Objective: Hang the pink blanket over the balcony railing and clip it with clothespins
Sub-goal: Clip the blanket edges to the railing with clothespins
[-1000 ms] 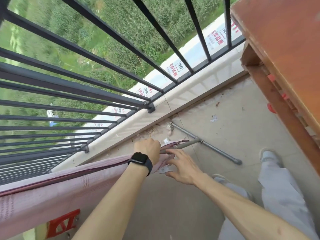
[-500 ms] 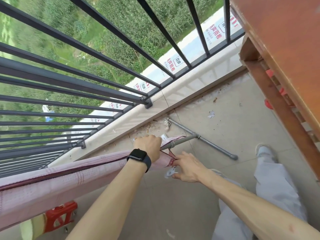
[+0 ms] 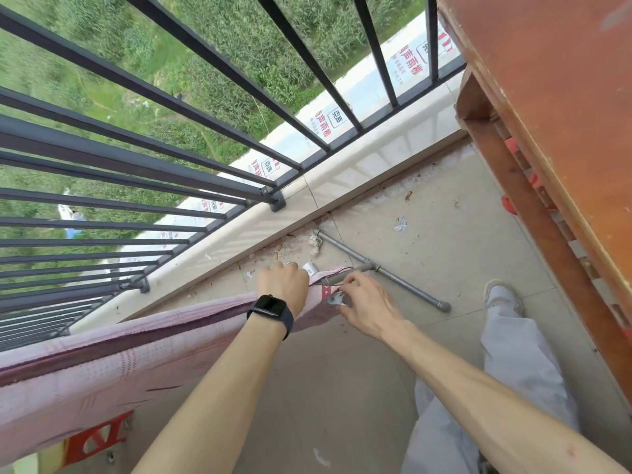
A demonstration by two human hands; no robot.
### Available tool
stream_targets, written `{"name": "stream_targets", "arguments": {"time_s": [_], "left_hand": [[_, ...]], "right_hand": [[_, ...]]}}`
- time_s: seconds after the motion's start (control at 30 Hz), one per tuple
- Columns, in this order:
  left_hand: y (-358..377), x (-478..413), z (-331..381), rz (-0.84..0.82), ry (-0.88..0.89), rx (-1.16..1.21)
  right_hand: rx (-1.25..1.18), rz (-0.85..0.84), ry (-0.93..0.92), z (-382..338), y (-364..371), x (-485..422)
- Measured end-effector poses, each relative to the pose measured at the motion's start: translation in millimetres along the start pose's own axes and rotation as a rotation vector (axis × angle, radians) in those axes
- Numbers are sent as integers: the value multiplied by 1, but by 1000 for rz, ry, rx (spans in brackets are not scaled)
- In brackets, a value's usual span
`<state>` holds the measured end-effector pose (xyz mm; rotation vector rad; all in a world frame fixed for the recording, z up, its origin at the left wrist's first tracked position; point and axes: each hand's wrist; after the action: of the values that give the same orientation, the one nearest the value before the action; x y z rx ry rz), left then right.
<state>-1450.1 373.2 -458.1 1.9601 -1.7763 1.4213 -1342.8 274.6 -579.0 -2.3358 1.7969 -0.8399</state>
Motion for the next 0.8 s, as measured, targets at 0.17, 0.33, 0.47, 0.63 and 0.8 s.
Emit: {"name": "stream_targets", "arguments": {"time_s": [0.17,0.33,0.47,0.63,0.8], "left_hand": [[-6,4,2,-41,-51,64],[-8,0,-13,-61,-92,113],[-10,-7,-4,-60,-69,57],[-1,-19,9,-22,-10,-17],[5,-21,18,4,47,-25]], "right_hand": [[23,-168,77,-6,-4,-28],[71,-285,166,-6,-3,-24],[-57,-349,279,22,14,7],[-193,-141,53,24,28,-4],[-44,-177,-207,23,36,-44]]}}
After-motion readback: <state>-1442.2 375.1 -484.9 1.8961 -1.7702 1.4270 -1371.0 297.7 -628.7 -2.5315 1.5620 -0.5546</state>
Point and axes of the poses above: each hand's wrist, its own x-axis away from the middle knuckle, its own y-axis out of the palm, z = x × y, and after that the axes turned 7 degrees about -x, right-handed
